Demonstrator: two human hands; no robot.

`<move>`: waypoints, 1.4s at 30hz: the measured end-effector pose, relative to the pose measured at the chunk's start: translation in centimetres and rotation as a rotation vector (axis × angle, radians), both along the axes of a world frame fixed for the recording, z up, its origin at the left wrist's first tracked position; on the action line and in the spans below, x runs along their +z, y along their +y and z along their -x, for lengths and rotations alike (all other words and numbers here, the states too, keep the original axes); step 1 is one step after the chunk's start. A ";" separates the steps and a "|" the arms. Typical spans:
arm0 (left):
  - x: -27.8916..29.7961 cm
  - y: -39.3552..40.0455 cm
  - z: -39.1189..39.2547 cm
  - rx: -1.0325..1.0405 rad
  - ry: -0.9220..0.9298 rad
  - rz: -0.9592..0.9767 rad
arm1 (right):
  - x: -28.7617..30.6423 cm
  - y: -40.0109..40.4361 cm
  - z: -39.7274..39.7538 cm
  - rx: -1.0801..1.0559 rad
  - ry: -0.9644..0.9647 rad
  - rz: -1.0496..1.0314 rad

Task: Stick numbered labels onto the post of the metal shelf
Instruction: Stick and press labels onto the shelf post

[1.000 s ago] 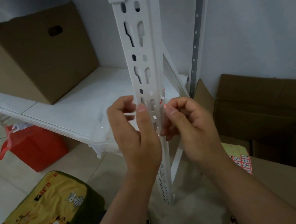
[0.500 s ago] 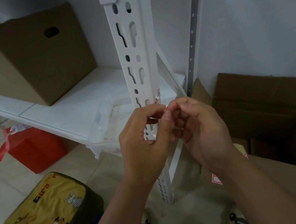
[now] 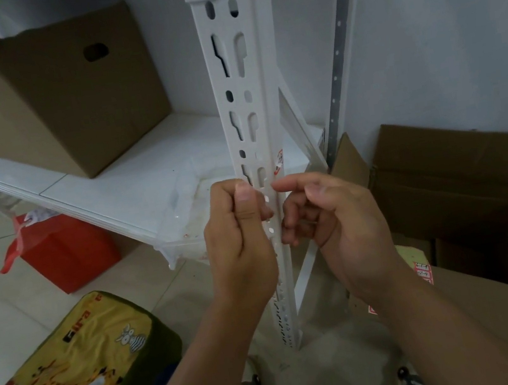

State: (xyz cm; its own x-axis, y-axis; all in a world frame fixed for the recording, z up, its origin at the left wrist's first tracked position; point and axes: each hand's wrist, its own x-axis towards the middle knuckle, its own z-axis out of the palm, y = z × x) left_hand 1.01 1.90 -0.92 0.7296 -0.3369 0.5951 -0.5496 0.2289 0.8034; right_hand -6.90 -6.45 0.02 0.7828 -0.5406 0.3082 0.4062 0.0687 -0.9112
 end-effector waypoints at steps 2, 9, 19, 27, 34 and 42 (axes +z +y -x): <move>-0.1 0.2 -0.4 0.012 0.087 -0.003 | 0.0 0.1 0.0 -0.119 0.017 0.068; -0.7 1.1 -3.8 0.188 0.191 -0.168 | -0.4 0.5 -1.0 -0.450 0.105 0.278; -4.1 -0.3 -11.2 0.313 0.193 -0.803 | -0.8 0.3 -1.8 -0.511 0.091 0.248; -6.6 -1.2 -12.3 0.357 -0.078 -1.277 | -1.5 -0.5 -1.9 -0.550 0.124 0.194; -6.2 -1.0 -11.7 0.342 -0.094 -1.193 | -1.6 -0.6 -1.8 -0.509 0.124 0.235; -2.0 -0.9 -6.2 0.111 0.211 -0.377 | -0.8 0.5 -1.8 -0.485 0.064 0.510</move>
State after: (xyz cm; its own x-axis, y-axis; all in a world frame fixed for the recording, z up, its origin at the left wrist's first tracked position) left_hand 7.25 1.01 -2.91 0.8656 -0.4151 0.2800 -0.3697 -0.1527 0.9165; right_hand -5.10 -5.97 -0.81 0.5148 -0.6336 0.5775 0.2277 -0.5484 -0.8046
